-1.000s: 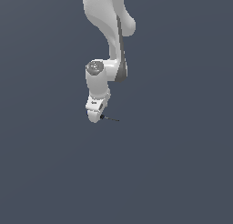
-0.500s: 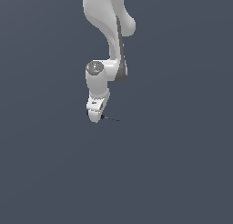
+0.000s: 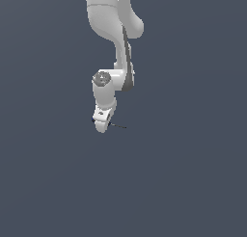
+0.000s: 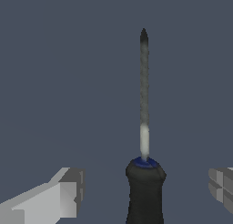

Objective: Pick up the object and move it to a goal position.

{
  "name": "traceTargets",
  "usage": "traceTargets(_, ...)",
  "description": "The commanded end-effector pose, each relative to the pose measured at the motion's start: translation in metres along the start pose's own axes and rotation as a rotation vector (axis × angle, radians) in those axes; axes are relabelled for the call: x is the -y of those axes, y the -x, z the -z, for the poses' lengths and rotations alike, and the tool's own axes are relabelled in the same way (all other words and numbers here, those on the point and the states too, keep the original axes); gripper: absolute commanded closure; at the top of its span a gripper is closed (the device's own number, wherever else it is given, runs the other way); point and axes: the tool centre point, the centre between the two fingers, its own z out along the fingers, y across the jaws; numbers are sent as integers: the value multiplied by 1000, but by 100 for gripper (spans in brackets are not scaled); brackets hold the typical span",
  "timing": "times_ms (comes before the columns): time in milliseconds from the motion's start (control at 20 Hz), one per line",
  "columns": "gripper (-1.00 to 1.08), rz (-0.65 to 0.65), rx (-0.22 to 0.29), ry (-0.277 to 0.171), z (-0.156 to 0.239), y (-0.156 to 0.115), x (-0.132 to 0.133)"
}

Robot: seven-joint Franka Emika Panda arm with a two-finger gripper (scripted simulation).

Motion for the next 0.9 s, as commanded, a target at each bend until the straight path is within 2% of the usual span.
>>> traceTargets(0,-92,1,0,0,-10,0,0)
traceTargets(300,-92,2,0,0,-20,0,0)
traceTargets(350,108,2,0,0,-20,0,0)
traceTargets(850,108,2,0,1,-20,0,0)
